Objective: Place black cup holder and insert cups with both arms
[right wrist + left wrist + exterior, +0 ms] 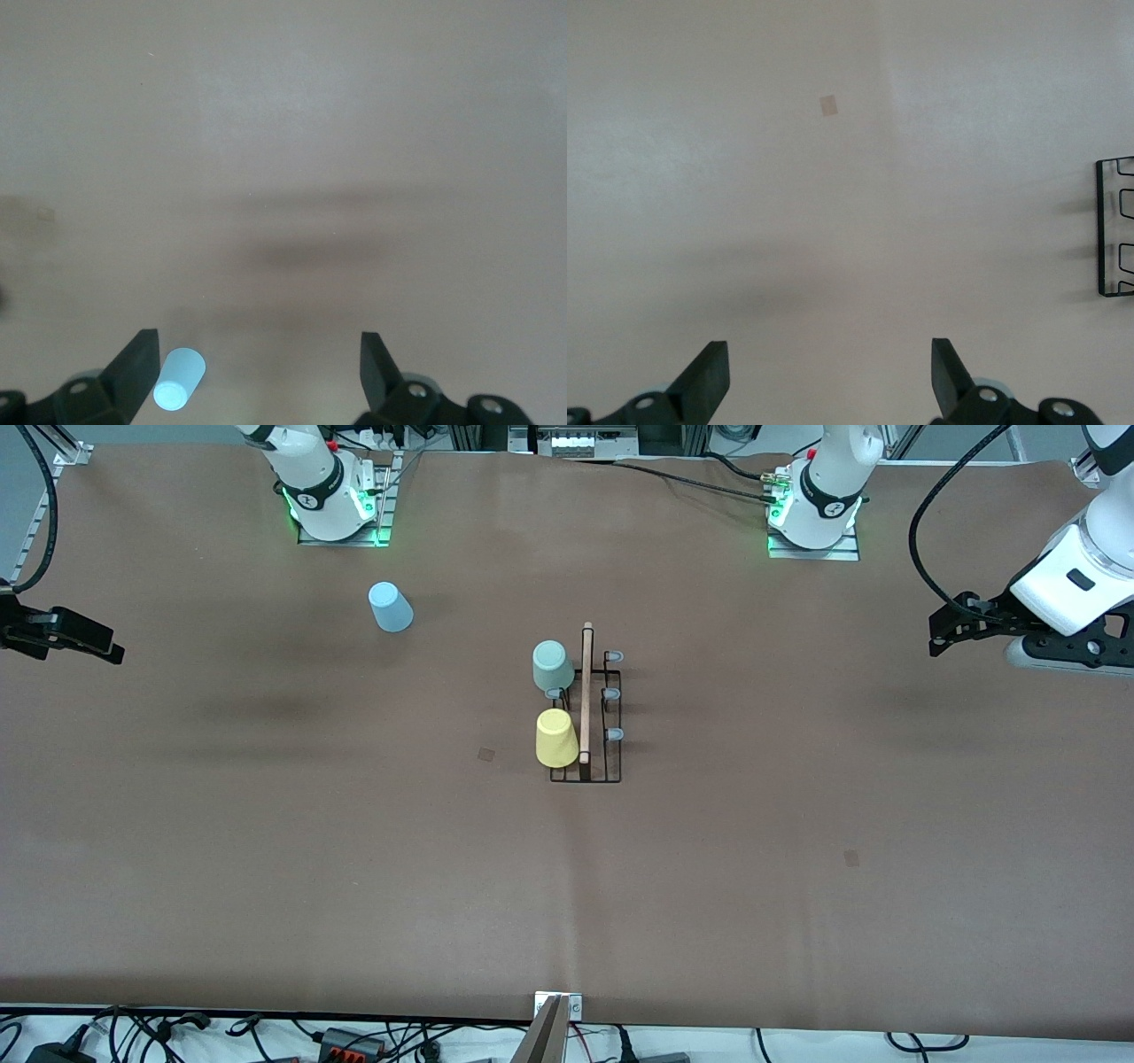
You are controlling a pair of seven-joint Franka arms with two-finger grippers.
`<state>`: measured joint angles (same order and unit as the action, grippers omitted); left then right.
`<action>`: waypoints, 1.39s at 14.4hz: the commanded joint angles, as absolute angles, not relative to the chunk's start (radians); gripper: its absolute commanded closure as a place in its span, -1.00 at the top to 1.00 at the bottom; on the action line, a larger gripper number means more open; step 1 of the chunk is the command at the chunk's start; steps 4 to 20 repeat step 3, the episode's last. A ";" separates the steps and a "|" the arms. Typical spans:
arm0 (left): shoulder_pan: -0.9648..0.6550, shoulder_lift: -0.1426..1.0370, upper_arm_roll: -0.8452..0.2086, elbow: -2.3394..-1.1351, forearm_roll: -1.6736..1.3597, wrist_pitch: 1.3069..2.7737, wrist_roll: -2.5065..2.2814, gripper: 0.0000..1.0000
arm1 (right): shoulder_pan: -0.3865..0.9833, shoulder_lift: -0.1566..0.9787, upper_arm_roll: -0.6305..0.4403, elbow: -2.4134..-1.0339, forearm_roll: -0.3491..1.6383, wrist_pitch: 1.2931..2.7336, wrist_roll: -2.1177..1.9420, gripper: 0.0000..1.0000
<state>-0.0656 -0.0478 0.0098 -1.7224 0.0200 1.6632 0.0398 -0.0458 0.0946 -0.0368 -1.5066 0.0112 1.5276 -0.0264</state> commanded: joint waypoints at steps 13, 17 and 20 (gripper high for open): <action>-0.066 -0.046 0.012 -1.704 -0.003 1.643 0.034 1.00 | -0.051 0.095 -0.025 -1.496 -0.005 1.529 -0.011 1.00; -0.066 -0.046 0.012 -1.704 -0.003 1.643 0.034 1.00 | -0.051 0.095 -0.025 -1.496 -0.005 1.529 -0.011 1.00; -0.066 -0.046 0.012 -1.704 -0.003 1.643 0.034 1.00 | -0.051 0.095 -0.025 -1.496 -0.005 1.529 -0.011 1.00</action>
